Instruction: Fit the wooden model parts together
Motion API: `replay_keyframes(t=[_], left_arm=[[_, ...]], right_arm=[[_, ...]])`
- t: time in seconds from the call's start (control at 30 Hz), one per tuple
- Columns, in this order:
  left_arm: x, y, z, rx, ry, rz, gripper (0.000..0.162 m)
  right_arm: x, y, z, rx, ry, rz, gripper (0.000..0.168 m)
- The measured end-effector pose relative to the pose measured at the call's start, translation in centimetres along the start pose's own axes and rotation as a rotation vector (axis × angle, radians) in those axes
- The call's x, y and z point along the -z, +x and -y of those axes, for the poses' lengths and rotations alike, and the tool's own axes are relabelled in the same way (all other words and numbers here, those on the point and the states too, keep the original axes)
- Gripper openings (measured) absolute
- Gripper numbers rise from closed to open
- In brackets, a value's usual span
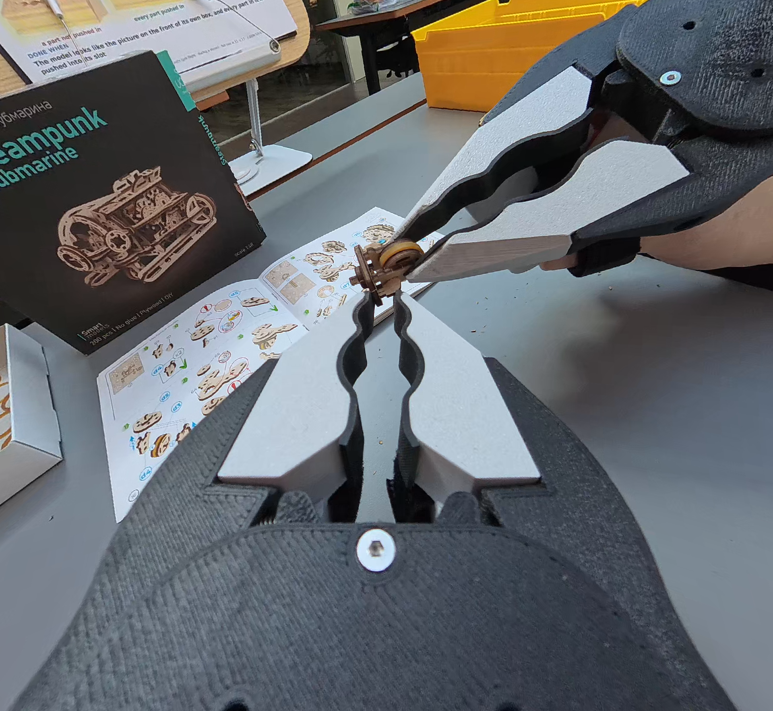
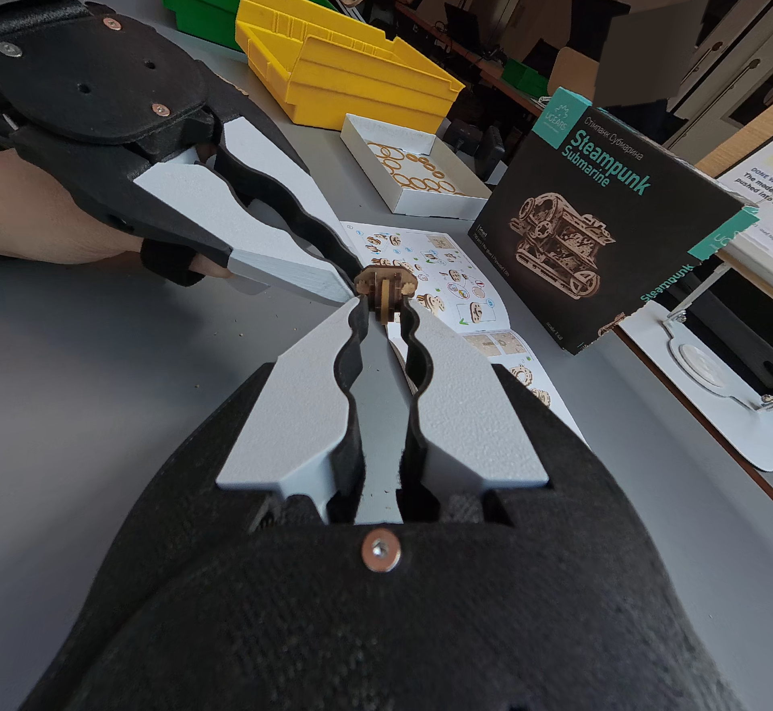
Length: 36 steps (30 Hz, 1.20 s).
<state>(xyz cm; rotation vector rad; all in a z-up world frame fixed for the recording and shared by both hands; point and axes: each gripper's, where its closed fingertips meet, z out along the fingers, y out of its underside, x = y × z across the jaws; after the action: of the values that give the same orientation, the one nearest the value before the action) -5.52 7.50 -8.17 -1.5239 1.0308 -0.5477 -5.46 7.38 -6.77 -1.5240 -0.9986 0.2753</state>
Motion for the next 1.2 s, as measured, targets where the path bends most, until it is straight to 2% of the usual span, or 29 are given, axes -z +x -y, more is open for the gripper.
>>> replay_keyframes(t=[0.07, 0.23, 0.37, 0.53, 1.2], left_arm=[[0.03, -0.14, -0.09, -0.002, -0.005, 0.008, 0.001], [-0.26, -0.22, -0.14, -0.052, 0.004, 0.024, 0.005], [-0.41, 0.36, -0.17, 0.03, 0.014, -0.04, 0.015], [-0.2, 0.31, 0.08, 0.093, 0.036, -0.075, 0.01], [-0.17, 0.09, -0.42, 0.005, -0.005, -0.03, 0.01]], right_arm=[[0.02, 0.08, 0.07, -0.001, 0.003, -0.008, 0.014], [-0.08, 0.35, -0.13, -0.015, -0.001, -0.012, 0.014], [-0.07, 0.44, -0.32, -0.022, 0.0, -0.003, 0.014], [0.15, 0.28, -0.03, 0.008, 0.014, -0.005, 0.014], [-0.11, 0.01, -0.62, -0.008, -0.007, 0.024, 0.013]])
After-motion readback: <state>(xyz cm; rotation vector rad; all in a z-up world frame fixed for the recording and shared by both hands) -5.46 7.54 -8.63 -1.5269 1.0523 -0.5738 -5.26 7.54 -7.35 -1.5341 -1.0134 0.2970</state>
